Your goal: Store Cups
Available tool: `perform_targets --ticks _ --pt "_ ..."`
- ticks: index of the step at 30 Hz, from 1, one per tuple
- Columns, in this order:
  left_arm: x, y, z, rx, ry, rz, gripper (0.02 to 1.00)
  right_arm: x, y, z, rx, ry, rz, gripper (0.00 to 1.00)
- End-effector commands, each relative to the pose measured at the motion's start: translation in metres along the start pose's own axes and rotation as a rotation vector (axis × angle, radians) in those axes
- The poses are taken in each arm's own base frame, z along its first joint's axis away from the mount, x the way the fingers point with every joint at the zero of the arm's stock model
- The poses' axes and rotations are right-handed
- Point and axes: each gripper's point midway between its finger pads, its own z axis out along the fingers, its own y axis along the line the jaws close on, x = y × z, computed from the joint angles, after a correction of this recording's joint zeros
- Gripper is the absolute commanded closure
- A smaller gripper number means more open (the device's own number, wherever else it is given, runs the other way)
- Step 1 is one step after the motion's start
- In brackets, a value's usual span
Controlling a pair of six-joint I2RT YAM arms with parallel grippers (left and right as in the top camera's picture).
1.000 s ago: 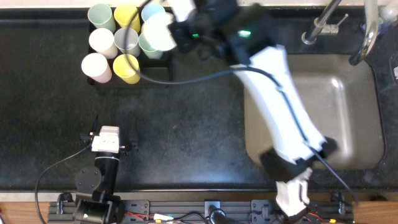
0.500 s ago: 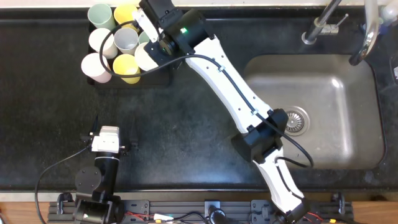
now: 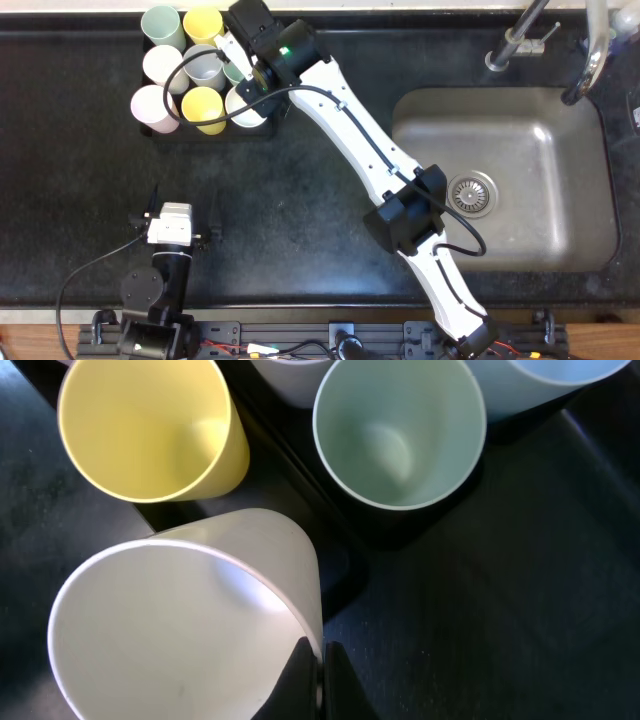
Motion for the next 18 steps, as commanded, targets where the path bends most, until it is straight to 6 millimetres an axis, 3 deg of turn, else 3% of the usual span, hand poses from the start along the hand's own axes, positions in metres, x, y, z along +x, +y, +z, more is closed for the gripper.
perform_targets --ticks 1,18 --pt "-0.001 -0.001 0.0 0.005 -0.005 0.017 0.02 -0.009 0.003 0.002 0.009 -0.027 -0.036 0.956" --pt "-0.001 -0.001 0.0 0.005 -0.005 0.017 0.02 -0.013 0.0 0.026 0.009 -0.032 -0.039 0.956"
